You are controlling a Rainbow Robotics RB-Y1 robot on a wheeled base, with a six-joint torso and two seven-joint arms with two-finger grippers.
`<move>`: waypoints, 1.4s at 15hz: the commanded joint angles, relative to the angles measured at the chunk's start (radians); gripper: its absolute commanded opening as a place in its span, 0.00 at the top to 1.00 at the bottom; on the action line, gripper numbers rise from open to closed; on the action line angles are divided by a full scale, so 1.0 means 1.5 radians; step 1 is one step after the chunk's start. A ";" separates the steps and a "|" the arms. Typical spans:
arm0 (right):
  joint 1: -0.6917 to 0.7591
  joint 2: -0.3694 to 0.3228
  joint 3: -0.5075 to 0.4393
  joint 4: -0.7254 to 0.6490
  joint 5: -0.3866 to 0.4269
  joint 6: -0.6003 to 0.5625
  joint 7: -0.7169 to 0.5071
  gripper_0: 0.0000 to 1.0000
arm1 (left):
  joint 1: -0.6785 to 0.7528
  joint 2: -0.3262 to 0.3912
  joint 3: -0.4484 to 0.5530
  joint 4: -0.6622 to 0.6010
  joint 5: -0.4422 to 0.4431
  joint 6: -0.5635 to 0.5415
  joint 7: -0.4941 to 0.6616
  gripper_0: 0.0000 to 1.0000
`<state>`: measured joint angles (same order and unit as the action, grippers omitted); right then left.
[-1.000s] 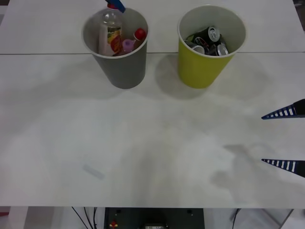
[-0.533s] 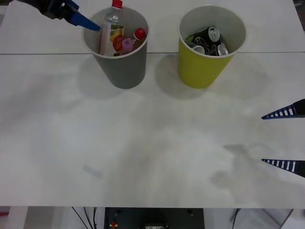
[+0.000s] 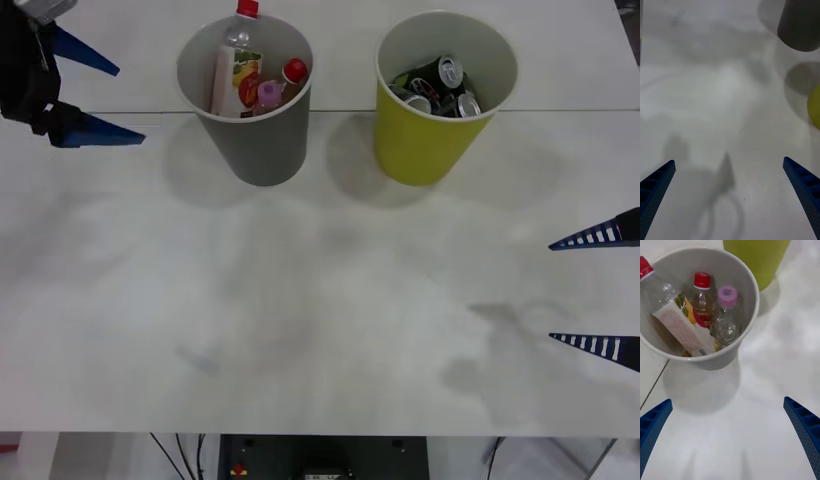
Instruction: Put the can into the green bin and the plastic bottle into the gray bin
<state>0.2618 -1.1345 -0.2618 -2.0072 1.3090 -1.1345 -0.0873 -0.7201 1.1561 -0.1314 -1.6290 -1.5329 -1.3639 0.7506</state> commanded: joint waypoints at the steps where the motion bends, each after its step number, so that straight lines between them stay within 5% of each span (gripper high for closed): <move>1: 0.000 0.000 0.000 0.000 0.000 0.000 0.000 0.00 | 0.088 0.000 0.068 -0.050 -0.002 -0.018 -0.074 0.00; 7: 0.000 0.000 0.000 0.000 0.000 0.000 0.000 0.00 | 0.276 -0.006 0.186 -0.117 0.030 -0.018 -0.252 0.00; 11: 0.000 0.000 0.000 0.000 0.000 0.000 0.000 0.00 | 0.404 -0.059 0.273 -0.176 0.031 -0.018 -0.318 0.00; 16: 0.000 0.000 0.000 0.000 0.000 0.000 0.000 0.00 | 0.499 -0.111 0.322 -0.224 0.032 -0.039 -0.379 0.00; 21: 0.000 0.000 0.000 0.000 0.000 0.000 0.000 0.00 | 0.536 -0.113 0.324 -0.233 0.032 -0.039 -0.424 0.00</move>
<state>0.2618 -1.1345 -0.2618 -2.0072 1.3090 -1.1345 -0.0873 0.0805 0.9863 0.3545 -1.9727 -1.4852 -1.4225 0.1167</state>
